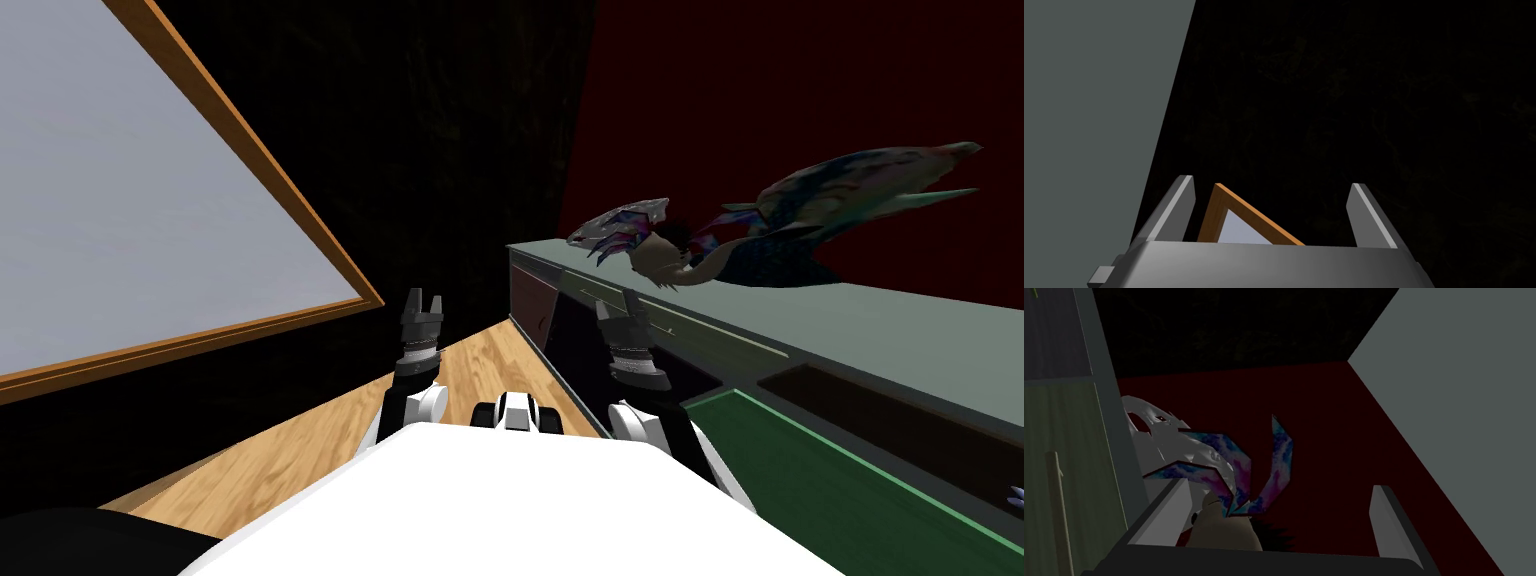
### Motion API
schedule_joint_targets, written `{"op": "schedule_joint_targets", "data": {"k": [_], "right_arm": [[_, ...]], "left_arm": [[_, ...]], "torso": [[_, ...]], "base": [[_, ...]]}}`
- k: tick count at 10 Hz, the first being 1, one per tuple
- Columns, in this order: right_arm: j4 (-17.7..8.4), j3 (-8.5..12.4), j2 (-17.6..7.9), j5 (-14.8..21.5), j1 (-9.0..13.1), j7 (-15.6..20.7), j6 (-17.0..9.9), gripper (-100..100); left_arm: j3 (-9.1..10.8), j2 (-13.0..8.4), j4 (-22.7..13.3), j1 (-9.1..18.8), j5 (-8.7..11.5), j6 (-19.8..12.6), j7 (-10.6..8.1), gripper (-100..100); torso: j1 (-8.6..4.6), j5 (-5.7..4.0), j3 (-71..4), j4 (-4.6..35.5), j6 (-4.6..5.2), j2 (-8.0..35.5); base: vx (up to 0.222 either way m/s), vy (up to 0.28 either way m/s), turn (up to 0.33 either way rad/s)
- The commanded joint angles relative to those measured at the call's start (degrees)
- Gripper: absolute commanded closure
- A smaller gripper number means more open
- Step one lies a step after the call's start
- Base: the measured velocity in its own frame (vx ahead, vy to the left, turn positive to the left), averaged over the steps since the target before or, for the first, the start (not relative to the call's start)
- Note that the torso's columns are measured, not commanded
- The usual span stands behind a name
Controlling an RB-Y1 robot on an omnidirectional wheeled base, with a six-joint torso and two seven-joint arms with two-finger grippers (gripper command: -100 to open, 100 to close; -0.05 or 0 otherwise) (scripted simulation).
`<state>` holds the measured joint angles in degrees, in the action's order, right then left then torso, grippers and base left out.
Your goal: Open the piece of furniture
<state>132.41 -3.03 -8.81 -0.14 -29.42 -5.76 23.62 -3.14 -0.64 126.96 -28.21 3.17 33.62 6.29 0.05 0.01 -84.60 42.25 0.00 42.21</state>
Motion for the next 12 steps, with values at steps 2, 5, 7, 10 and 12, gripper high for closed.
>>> {"op": "schedule_joint_targets", "data": {"k": [2,5,7,10,12], "right_arm": [[-1.82,-0.24,-6.26,4.58,0.69,2.4,-1.64,-100],[-2.78,-0.41,-10.78,7.73,1.06,3.99,-2.8,-100],[-3.29,-0.51,-13.56,9.43,1.26,4.85,-3.43,-100],[-4.38,-0.72,-18.23,13.07,1.68,6.7,-4.77,-100],[-4.98,-0.82,-21.02,14.99,1.9,7.67,-5.48,-100]], "left_arm": [[0.0,0.0,0.0,0.0,0.0,0.0,0.0,0],[0.0,0.0,0.0,0.0,0.0,0.0,0.0,0],[0.0,0.0,0.0,0.0,0.0,0.0,0.0,0],[0.0,0.0,0.0,0.0,0.0,0.0,0.0,0],[0.0,0.0,0.0,0.0,0.0,0.0,0.0,0]], "torso": [[-0.05,-0.01,0.01,0.03,0.0,0.05],[-0.1,-0.03,0.08,0.06,0.0,0.16],[-0.05,-0.01,0.01,0.03,0.01,0.06],[-0.09,-0.02,0.02,0.03,0.0,0.07],[-0.02,-0.01,0.01,0.03,0.0,0.04]], "base": [[0.061,0.061,0.031],[0.037,0.05,0.02],[0.046,0.053,0.013],[0.057,0.056,0.026],[0.058,0.061,0.026]]}}
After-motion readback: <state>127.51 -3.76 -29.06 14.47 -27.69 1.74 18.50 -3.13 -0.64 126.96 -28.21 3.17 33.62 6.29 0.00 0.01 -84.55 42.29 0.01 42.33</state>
